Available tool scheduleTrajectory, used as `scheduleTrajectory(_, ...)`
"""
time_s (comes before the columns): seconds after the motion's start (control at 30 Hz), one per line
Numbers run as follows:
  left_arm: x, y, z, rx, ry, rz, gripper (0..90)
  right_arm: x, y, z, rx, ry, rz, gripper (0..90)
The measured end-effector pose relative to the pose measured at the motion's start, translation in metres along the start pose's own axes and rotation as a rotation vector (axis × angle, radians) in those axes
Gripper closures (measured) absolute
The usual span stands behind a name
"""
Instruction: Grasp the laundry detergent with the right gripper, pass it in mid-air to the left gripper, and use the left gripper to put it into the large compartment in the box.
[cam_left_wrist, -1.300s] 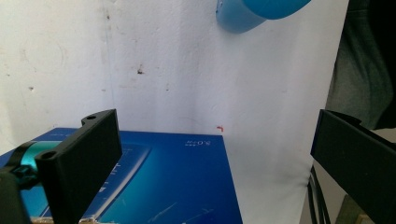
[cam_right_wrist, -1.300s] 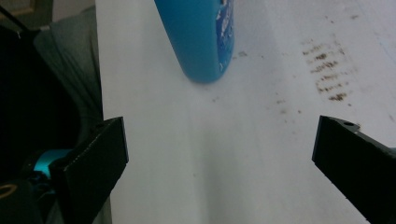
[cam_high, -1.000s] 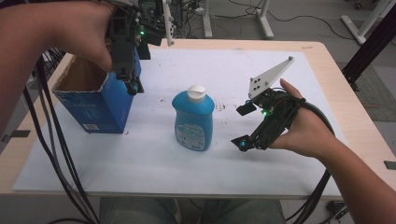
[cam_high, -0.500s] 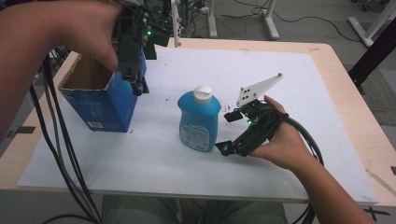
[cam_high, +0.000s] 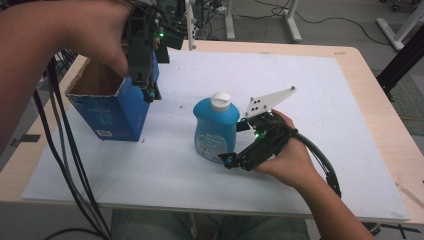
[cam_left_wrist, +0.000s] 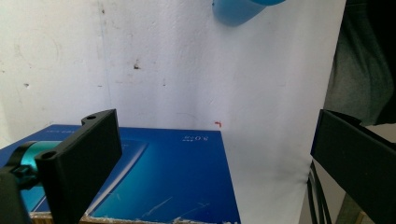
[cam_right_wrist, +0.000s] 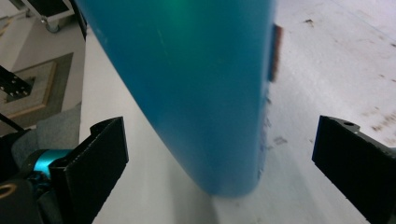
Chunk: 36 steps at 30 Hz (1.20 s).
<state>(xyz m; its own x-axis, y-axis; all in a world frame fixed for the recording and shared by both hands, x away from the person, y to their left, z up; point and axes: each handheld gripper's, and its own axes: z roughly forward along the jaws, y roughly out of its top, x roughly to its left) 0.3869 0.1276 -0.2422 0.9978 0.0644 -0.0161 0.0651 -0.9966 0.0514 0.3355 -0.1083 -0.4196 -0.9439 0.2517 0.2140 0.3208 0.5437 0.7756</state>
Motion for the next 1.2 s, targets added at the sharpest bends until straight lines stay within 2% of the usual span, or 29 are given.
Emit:
scheduleTrajectory(0.23,-0.001,-0.003,-0.001,0.004,0.001,0.000,1.8,0.002,0.001,0.010,-0.051,-0.004,0.003,2.6)
scheduleTrajectory(0.5,-0.001,-0.007,0.001,0.000,0.000,-0.009,1.8,0.002,0.001,0.017,-0.084,-0.013,0.014,2.6)
scheduleTrajectory(0.87,0.000,-0.008,0.003,-0.003,-0.001,-0.009,1.8,0.005,0.002,0.022,-0.157,-0.049,-0.015,3.0)
scheduleTrajectory(1.0,0.000,-0.009,0.003,-0.003,0.001,-0.011,1.7,0.007,0.001,0.023,-0.177,-0.055,-0.022,6.2)
scheduleTrajectory(1.07,0.000,-0.010,0.003,-0.005,0.002,-0.015,1.8,0.008,0.000,0.023,-0.182,-0.053,-0.031,14.1)
scheduleTrajectory(1.2,0.000,-0.011,0.003,-0.004,0.003,-0.013,1.8,0.008,0.000,0.025,-0.194,-0.053,-0.038,15.0)
